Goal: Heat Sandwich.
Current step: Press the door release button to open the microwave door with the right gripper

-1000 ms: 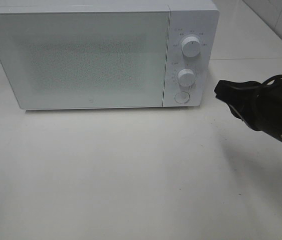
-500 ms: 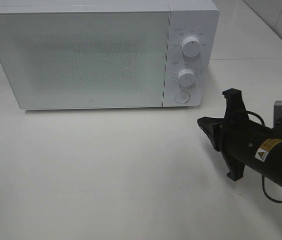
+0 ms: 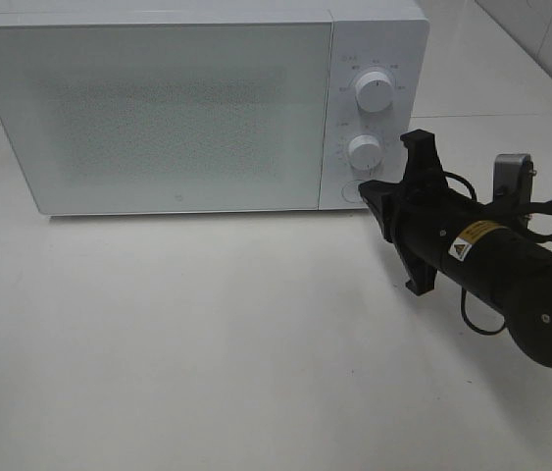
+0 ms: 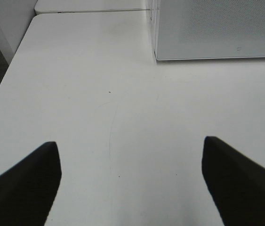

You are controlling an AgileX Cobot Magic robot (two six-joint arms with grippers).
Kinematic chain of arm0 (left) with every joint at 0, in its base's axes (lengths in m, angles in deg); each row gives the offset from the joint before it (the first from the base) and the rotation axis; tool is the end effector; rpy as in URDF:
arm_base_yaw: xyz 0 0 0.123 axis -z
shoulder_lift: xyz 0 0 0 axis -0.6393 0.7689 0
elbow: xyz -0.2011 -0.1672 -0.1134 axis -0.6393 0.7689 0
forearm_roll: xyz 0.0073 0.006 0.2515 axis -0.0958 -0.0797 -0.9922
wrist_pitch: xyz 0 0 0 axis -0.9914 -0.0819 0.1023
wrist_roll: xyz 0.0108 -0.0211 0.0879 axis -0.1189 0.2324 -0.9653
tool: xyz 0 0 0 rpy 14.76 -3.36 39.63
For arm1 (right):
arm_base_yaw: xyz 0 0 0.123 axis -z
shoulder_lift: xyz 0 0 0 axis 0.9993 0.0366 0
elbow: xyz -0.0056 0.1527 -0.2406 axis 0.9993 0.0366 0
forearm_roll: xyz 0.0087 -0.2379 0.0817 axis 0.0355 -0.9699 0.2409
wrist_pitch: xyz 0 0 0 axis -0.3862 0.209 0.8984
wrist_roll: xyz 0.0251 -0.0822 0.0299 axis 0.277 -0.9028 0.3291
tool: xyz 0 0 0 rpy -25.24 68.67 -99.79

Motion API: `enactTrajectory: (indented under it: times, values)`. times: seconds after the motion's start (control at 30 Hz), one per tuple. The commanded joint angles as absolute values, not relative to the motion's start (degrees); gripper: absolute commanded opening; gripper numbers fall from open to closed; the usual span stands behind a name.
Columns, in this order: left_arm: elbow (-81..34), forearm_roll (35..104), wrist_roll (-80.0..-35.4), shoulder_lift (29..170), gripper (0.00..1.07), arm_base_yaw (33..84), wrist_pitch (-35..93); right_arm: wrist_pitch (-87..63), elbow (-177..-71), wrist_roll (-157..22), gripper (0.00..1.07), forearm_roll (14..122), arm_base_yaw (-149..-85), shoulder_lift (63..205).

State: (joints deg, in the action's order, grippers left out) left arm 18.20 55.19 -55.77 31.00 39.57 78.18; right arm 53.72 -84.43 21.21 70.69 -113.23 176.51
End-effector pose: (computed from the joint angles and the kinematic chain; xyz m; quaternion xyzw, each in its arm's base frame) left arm -0.0045 0.0000 0.2770 0.0123 0.8501 0.0092 0.5264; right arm 0.2736 0.1247 0.1170 0.3913 0.6531 0.5212 0.3856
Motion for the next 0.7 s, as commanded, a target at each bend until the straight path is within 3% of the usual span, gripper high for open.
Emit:
enactTrajectory:
  times: [0.03, 0.7]
  values:
    - [18.4, 55.7, -55.5, 30.0, 0.76, 39.5, 77.5, 51.6, -86.4, 20.0, 0.0, 72.4, -113.4, 176.7]
    - [18.4, 55.7, -55.5, 30.0, 0.76, 39.5, 77.5, 29.7, -96.4, 10.6, 0.0, 84.0, -113.4, 176.9]
